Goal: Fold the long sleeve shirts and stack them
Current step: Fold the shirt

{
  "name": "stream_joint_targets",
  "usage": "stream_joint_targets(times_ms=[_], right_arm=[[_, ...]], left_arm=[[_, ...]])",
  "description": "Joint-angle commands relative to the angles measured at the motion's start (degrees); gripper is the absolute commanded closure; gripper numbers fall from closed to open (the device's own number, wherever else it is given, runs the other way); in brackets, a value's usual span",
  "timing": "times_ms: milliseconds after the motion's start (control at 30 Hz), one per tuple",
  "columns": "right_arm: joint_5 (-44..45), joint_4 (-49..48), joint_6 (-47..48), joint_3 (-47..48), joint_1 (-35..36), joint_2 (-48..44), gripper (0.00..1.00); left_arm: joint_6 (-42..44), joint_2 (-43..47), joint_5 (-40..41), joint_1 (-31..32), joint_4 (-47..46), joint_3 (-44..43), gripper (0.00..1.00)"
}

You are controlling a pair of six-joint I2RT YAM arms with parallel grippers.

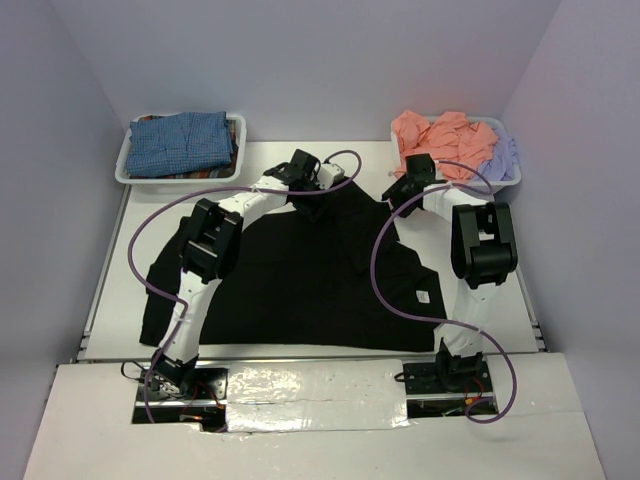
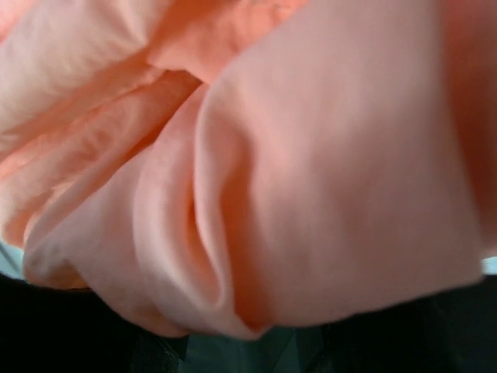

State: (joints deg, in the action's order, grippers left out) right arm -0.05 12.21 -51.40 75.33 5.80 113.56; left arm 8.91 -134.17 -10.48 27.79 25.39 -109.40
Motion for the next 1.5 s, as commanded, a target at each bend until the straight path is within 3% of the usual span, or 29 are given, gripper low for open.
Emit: stream_joint_targets(times_ms=[0,100,333,667,700,767,800,867,1067,1333,1400,1467], right_arm=[[5.23,1.05,-1.6,2.18,0.44,1.31,0.48],[9.79,9.22,0.14,6.14,1.49,2.02,0.44],[13.84,17.31,1.3,9.82,5.35,3.77,0.43],[15.87,22.15,0.33,15.02,6.85,7.55,0.44],[15.96,22.85,0.51,15.54,6.85,8.08,0.45],[15.88,23.39,0.95,16.43,6.85,8.43,0.6],[16.48,23.65,1.03,16.51,6.85,8.26,0.77],[18.06,24.09,1.21,16.08,6.94,7.73,0.89],[25.18,22.51,8.49,15.37,8.17,4.4,0.88],[33.71,18.91,20.19,15.47,12.74,1.85,0.75],[33.54,16.64,21.51,13.8,13.53,0.71,0.77],[33.01,16.18,21.08,13.09,13.53,0.17,0.86]], left_arm=[[-0.47,1.1,-0.68,0.16,2.65,1.48,0.31],[-0.56,1.02,-0.59,0.16,2.65,1.39,0.3],[-0.56,0.75,-0.51,0.07,2.3,1.12,0.3],[-0.64,1.01,-0.77,0.16,2.56,1.83,0.31],[-0.64,1.1,-0.77,0.16,2.65,1.83,0.31],[-0.64,1.1,-0.68,0.16,2.65,1.91,0.31],[-0.64,1.1,-0.68,0.16,2.65,1.83,0.31],[-0.64,1.1,-0.77,0.16,2.65,1.74,0.31],[-0.47,0.75,-0.77,0.16,2.65,1.39,0.31],[-0.47,1.01,-0.77,0.16,2.65,2.09,0.31],[-0.47,1.1,-0.77,0.16,2.65,2.18,0.31],[-0.47,1.19,-0.86,0.16,2.56,2.18,0.31]])
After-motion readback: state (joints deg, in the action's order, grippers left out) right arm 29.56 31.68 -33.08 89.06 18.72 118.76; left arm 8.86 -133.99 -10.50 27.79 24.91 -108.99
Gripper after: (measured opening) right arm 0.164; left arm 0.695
